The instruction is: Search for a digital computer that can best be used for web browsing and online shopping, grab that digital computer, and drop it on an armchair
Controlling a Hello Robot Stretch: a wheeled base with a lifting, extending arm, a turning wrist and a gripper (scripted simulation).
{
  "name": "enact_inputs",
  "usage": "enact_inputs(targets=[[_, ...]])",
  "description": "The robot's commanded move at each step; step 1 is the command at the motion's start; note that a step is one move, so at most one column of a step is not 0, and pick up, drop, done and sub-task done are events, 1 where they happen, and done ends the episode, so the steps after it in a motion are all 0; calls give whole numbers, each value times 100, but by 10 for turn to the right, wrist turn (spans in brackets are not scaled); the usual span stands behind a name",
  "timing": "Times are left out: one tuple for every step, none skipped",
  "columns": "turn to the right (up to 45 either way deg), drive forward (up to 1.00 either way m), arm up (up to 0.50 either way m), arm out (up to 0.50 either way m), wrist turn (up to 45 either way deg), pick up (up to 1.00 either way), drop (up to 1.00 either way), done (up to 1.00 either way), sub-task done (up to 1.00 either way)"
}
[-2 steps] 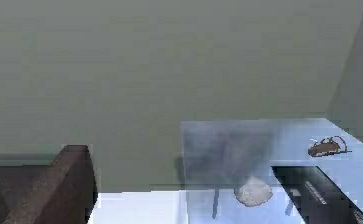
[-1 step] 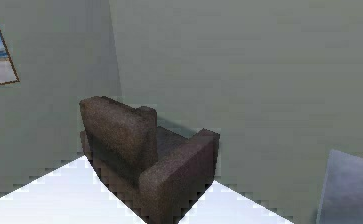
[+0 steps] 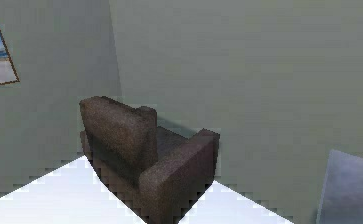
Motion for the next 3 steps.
enact_inputs(targets=[[0, 0, 36, 0, 0, 0, 0, 0, 0], [0, 0, 0, 36, 0, 0, 0, 0, 0], [0, 0, 0, 0, 450, 0, 0, 0, 0]])
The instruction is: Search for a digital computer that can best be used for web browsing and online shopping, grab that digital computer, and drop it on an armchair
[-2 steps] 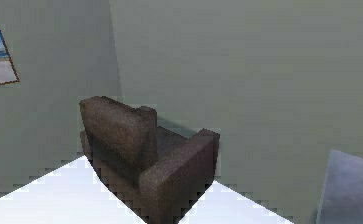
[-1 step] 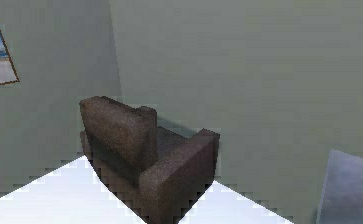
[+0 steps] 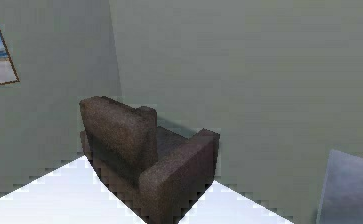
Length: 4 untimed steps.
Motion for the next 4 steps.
enact_inputs(targets=[[0, 0, 0, 0, 450, 0, 0, 0, 0], [0, 0, 0, 0, 450, 0, 0, 0, 0], [0, 0, 0, 0, 180, 0, 0, 0, 0], [0, 0, -30, 0, 0, 0, 0, 0, 0]])
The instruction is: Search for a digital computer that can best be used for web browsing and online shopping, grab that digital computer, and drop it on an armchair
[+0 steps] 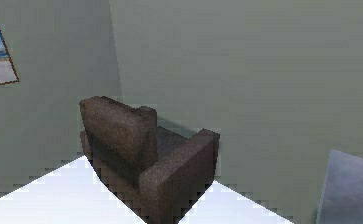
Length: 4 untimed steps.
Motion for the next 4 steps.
enact_inputs(targets=[[0, 0, 0, 0, 0, 100, 0, 0, 0], [0, 0, 10, 0, 0, 0, 0, 0, 0], [0, 0, 22, 0, 0, 0, 0, 0, 0], [0, 0, 0, 0, -450, 0, 0, 0, 0]])
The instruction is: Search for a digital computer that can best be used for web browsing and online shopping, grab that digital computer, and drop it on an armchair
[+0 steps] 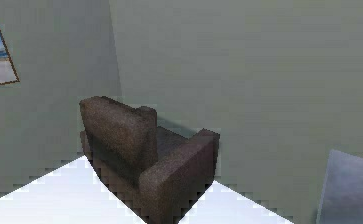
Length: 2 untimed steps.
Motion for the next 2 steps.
enact_inputs(targets=[[0, 0, 0, 0, -450, 0, 0, 0, 0], [0, 0, 0, 0, -120, 0, 0, 0, 0]])
